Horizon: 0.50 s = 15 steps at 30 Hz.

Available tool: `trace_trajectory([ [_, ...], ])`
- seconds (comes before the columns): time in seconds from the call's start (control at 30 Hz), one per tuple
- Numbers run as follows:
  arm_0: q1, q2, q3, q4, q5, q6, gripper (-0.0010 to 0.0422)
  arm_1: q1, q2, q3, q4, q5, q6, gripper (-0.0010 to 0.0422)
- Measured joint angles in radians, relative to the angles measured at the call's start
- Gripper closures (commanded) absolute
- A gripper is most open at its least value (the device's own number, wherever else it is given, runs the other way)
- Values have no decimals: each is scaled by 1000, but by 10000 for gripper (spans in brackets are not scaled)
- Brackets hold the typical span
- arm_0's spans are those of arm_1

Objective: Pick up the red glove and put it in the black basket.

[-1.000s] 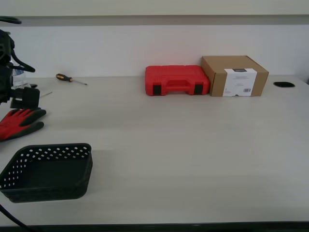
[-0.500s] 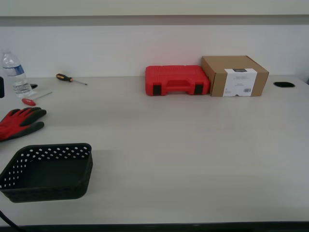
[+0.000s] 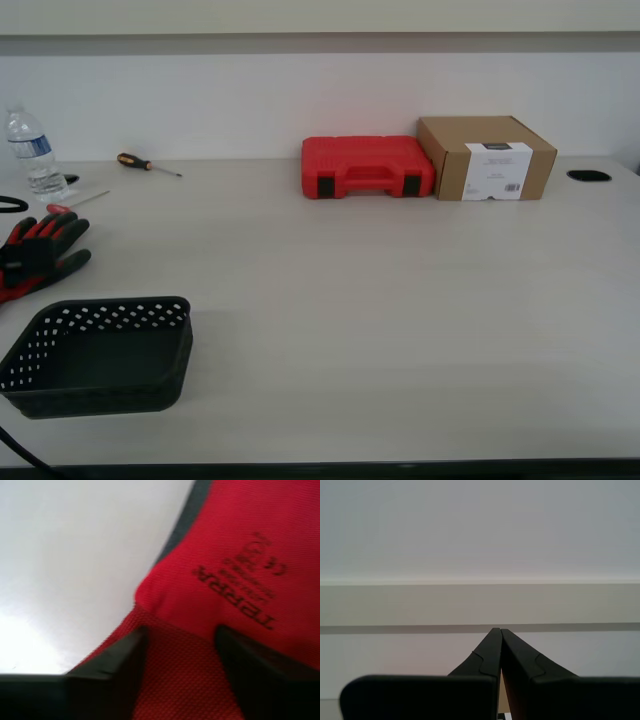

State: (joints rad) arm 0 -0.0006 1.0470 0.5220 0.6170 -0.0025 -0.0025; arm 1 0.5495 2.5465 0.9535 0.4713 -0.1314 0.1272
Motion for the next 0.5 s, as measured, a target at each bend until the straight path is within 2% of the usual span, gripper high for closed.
trace_trajectory([
  [0.1, 0, 0, 0, 0, 0, 0, 412, 2, 16, 37, -41, -10, -76, 15],
  [0.13, 0, 0, 0, 0, 0, 0, 412, 2, 18, 53, -71, -11, -93, -4],
  [0.23, 0, 0, 0, 0, 0, 0, 412, 3, 16, 132, -204, 3, -109, 99],
  [0.37, 0, 0, 0, 0, 0, 0, 412, 3, 32, 198, -267, 106, -114, 237],
  [0.43, 0, 0, 0, -1, 0, 0, 412, 4, 39, 208, -269, 151, -113, 264],
  [0.5, 1, 0, 0, 0, 0, 0, 412, 5, 47, 216, -269, 161, -112, 268],
])
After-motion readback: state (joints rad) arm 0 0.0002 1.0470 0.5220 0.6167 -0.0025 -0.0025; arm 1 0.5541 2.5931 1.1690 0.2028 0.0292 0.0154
